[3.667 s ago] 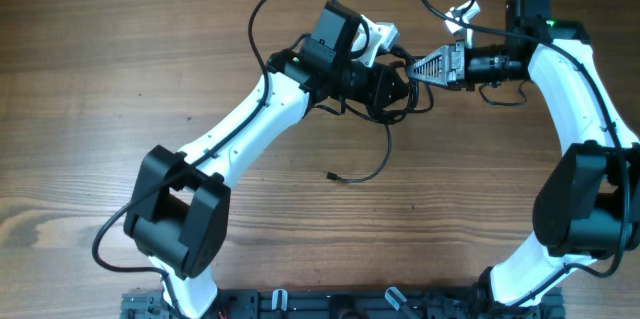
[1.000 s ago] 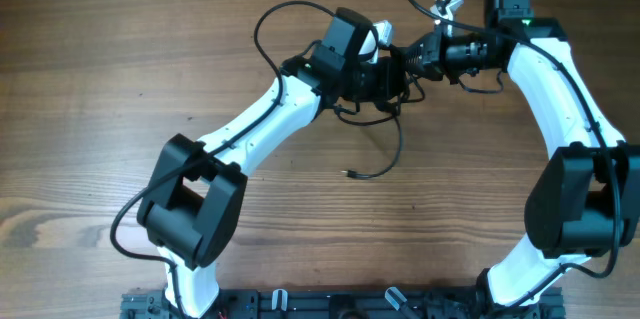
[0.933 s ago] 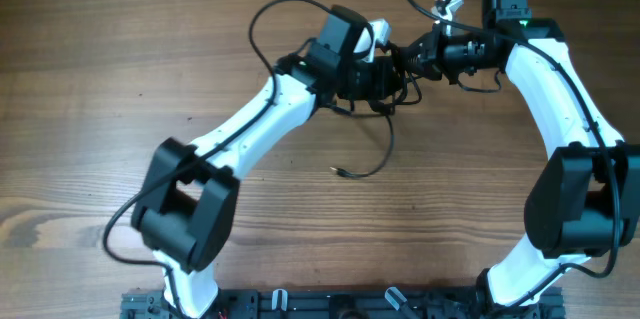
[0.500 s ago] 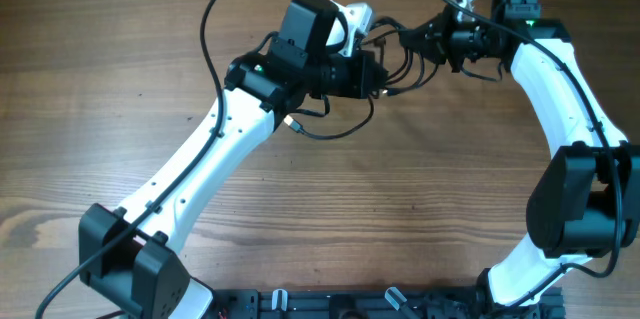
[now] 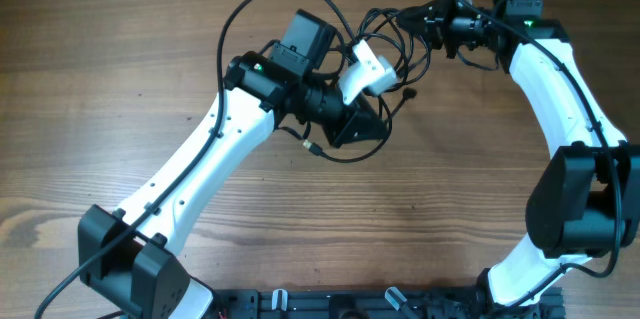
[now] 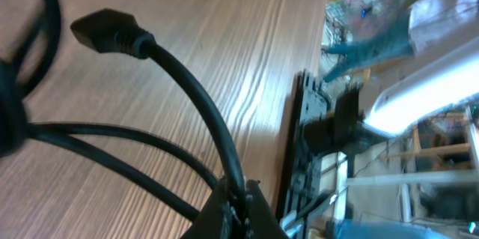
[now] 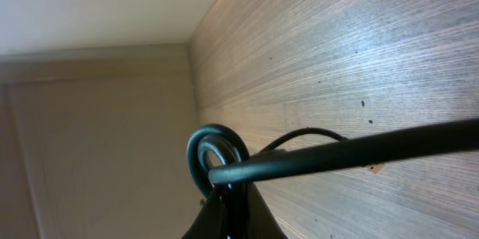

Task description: Untangle cables

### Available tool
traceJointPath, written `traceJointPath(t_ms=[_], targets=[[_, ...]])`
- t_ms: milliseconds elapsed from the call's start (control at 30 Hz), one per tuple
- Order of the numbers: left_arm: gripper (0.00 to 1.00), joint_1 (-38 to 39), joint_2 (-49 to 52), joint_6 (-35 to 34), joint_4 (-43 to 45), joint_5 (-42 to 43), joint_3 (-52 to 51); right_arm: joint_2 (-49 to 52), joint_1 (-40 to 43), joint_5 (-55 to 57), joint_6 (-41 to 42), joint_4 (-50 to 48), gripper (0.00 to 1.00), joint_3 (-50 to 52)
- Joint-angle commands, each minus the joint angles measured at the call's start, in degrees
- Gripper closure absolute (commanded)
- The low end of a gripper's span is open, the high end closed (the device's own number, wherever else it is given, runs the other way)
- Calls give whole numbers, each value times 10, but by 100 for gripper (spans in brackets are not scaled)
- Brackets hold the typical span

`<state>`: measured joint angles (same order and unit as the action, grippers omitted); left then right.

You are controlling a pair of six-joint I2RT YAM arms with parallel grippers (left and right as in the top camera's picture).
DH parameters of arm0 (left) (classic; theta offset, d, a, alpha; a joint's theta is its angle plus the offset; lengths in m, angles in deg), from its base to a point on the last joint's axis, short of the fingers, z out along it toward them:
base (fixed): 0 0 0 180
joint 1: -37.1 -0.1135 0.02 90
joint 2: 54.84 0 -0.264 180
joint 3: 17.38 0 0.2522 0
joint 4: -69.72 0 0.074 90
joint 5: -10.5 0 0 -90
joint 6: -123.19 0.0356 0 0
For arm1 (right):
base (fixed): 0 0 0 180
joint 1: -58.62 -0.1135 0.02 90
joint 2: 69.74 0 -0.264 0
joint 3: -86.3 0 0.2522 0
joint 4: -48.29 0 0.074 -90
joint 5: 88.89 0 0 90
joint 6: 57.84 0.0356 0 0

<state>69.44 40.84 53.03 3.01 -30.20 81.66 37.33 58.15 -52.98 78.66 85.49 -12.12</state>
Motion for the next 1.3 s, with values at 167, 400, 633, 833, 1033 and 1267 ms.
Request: traceJointPath(t_ms=[167, 400, 633, 833, 1033, 1267], targets=[[0, 60, -8, 34, -19, -151, 6, 3, 5, 26, -16, -23, 96, -1], [0, 56, -69, -62, 59, -221, 38, 3, 5, 19, -57, -13, 96, -1], [0, -10, -14, -495, 101, -349, 38, -22, 5, -157, -189, -8, 96, -1], [0, -44, 26, -520, 104, -287, 35, -38, 8, -273, -190, -2, 96, -1], [0, -45, 32, -520, 130, -288, 35, -38, 8, -284, -113, -7, 96, -1], [0, -47, 63, -504, 182, -337, 35, -38, 8, -360, -123, -8, 96, -1]])
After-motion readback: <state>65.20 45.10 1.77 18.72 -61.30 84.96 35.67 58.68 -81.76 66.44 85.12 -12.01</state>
